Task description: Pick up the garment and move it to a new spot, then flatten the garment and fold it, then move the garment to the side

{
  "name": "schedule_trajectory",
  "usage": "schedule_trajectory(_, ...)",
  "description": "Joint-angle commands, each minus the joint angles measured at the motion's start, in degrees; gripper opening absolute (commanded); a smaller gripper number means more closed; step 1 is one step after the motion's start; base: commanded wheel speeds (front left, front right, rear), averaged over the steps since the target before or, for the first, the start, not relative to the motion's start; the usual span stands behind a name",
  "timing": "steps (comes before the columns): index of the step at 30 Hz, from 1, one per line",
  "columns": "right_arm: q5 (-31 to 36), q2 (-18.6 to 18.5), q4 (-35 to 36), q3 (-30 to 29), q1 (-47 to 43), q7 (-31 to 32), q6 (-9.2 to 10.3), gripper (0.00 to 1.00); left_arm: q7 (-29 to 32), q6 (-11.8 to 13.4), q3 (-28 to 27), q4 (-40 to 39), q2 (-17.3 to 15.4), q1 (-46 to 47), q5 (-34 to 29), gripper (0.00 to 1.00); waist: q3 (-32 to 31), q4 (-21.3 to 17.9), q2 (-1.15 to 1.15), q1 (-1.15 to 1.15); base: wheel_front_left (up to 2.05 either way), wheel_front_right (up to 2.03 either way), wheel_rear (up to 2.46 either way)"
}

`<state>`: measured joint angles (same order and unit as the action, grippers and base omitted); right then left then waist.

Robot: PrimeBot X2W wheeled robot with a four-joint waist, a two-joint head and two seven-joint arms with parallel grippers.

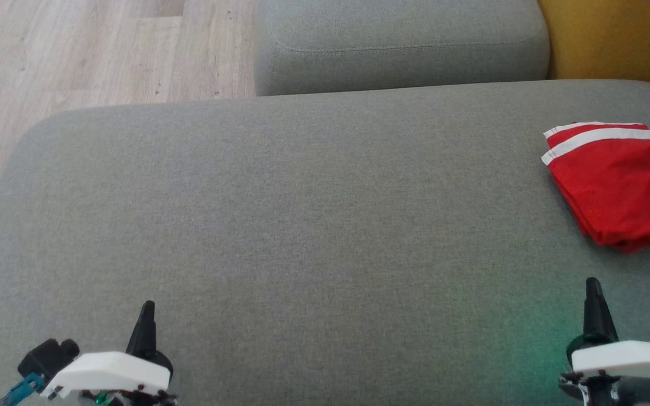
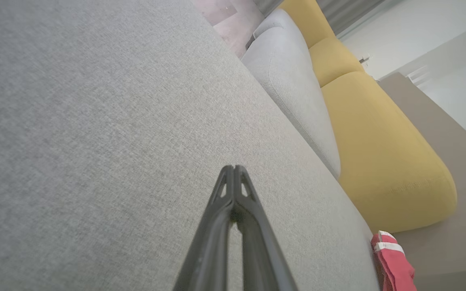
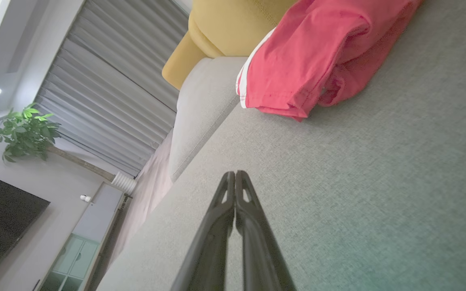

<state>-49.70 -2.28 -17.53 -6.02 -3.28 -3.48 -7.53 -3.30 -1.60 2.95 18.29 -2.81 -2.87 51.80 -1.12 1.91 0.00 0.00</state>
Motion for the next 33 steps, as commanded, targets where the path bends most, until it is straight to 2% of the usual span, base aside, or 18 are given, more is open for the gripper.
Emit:
schedule_trajectory(1, -2.0, -0.3, 2.1, 0.4, 3.4, 0.5, 0.02, 0.0, 0.4, -0.7, -1.7, -2.2, -0.1, 3.3, 1.8, 0.0, 0.0, 0.0, 0.0, 0.0, 0.0, 0.0, 0.0)
schedule_trajectory(33, -24.5, -0.5, 2.9, -0.1, 6.8, 5.8, 0.03, 0.0, 5.6, -3.6, -6.1, -3.3, -0.1, 6.5, 23.3, 0.0, 0.7, -1.1, 0.0, 0.0, 0.0, 0.0, 0.0)
